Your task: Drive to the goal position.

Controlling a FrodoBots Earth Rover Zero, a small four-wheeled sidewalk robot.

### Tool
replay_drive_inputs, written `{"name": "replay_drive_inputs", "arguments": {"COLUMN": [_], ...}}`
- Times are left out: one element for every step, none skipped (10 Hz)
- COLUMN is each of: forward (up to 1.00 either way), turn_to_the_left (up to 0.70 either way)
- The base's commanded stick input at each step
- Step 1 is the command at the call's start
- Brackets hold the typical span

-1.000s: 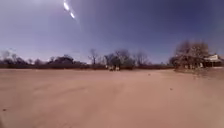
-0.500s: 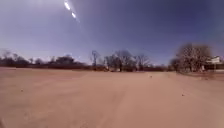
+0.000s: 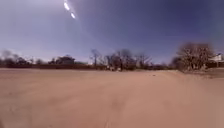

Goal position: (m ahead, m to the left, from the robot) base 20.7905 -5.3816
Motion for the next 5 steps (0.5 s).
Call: {"name": "replay_drive_inputs", "arguments": {"forward": [1.00,1.00,1.00,1.00,1.00], "turn_to_the_left": [-0.27,-0.27,-0.06,0.00,0.00]}}
